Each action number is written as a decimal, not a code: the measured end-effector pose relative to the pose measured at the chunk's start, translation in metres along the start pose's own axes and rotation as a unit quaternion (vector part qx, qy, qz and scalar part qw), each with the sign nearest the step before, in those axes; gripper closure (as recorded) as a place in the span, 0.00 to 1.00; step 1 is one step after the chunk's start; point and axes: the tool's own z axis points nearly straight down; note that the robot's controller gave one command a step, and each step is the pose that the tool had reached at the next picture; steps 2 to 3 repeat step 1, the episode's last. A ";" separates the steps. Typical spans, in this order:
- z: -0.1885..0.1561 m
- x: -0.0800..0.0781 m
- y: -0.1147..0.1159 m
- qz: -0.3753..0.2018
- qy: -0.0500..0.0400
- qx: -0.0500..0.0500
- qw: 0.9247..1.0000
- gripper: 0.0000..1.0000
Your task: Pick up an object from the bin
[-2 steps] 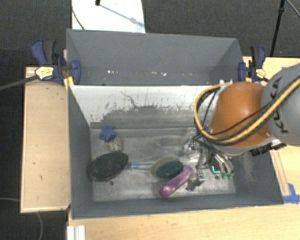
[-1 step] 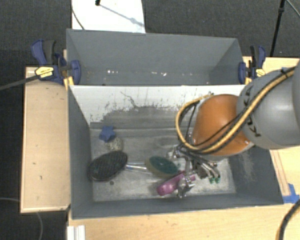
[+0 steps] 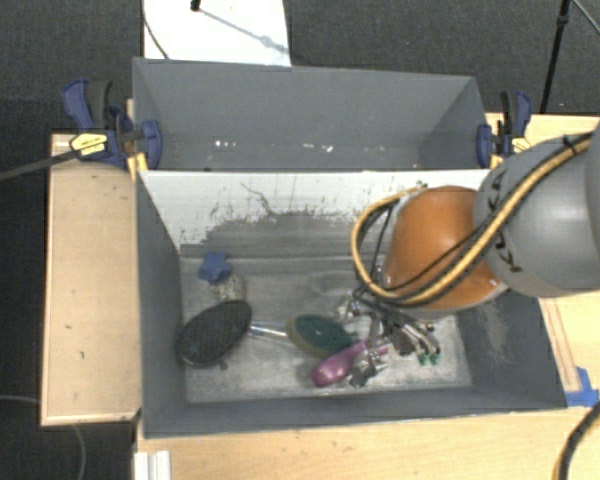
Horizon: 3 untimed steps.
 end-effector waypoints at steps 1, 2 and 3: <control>-0.141 0.012 -0.012 -0.121 -0.006 0.001 0.993 1.00; -0.141 0.012 -0.012 -0.121 -0.006 0.001 0.993 1.00; -0.141 0.012 -0.012 -0.121 -0.006 0.001 0.993 1.00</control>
Offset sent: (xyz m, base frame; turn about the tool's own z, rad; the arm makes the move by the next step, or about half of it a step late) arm -0.0108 -0.0136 0.1378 -0.2445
